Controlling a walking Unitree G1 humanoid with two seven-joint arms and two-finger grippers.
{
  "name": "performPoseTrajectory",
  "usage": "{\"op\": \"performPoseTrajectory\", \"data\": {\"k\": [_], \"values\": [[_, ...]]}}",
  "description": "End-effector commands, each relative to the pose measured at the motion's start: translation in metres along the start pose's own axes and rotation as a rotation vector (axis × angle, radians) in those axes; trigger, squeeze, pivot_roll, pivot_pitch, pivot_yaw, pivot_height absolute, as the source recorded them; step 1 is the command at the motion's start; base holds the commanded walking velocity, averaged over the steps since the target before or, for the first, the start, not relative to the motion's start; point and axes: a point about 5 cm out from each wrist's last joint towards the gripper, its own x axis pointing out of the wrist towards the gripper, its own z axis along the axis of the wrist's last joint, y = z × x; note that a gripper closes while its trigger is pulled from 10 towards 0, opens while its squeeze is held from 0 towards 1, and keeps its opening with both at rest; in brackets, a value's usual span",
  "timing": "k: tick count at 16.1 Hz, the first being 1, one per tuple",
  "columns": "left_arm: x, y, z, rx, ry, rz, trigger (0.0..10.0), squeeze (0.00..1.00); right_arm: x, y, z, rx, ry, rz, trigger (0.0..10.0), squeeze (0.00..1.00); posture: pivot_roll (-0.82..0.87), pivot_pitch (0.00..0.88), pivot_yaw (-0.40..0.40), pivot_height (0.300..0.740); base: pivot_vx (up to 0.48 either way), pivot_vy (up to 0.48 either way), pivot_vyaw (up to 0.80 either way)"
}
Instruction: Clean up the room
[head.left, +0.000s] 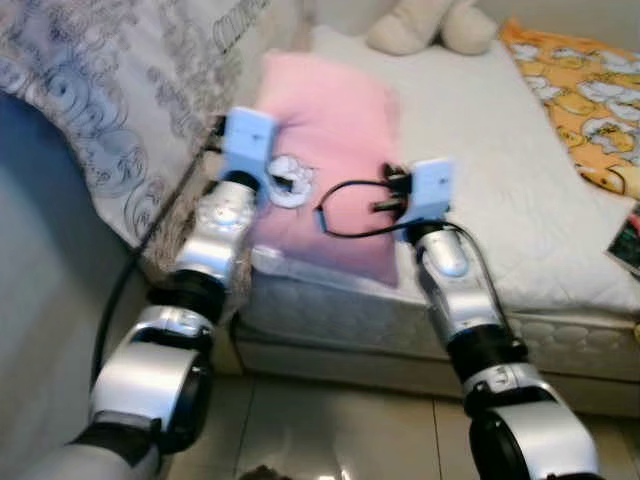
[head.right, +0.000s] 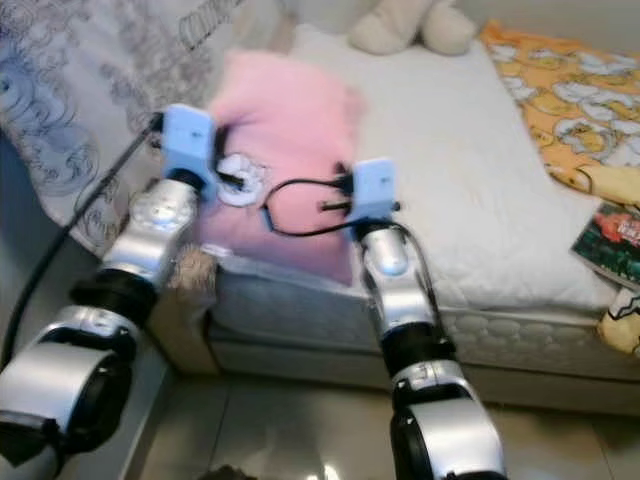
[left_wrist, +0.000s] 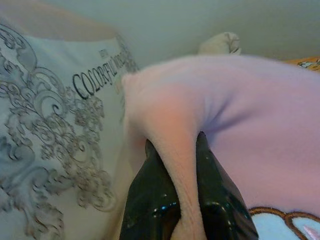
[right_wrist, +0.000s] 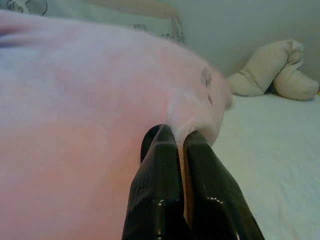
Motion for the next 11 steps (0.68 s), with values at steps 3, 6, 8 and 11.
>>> {"op": "performPoseTrajectory", "data": {"k": [3, 6, 8, 11], "values": [[0.0047, 0.0047, 0.0113, 0.008, -0.032, 0.034, 10.0, 0.00, -0.0027, -0.0202, 0.0046, -0.005, -0.021, -0.066, 10.0, 0.00, 0.00, 0.000, 0.029, 0.740, 0.480, 0.000, 0.00], [0.0059, 0.0035, 0.0122, 0.005, -0.031, 0.030, 10.0, 0.00, -0.0038, -0.0202, 0.0039, -0.004, -0.020, -0.069, 10.0, 0.00, -0.01, 0.000, 0.035, 0.740, 0.480, 0.000, 0.00], [0.0063, 0.0039, 0.0122, 0.002, -0.029, 0.037, 10.0, 0.00, -0.0040, -0.0204, 0.0039, -0.005, -0.021, -0.070, 10.0, 0.00, -0.01, 0.000, 0.036, 0.740, 0.480, 0.000, 0.00], [0.0066, 0.0021, 0.0162, -0.002, -0.059, 0.028, 10.0, 0.00, -0.0041, -0.0207, 0.0035, -0.006, -0.019, -0.070, 10.0, 0.00, -0.01, 0.000, 0.037, 0.740, 0.480, 0.000, 0.00]]}}
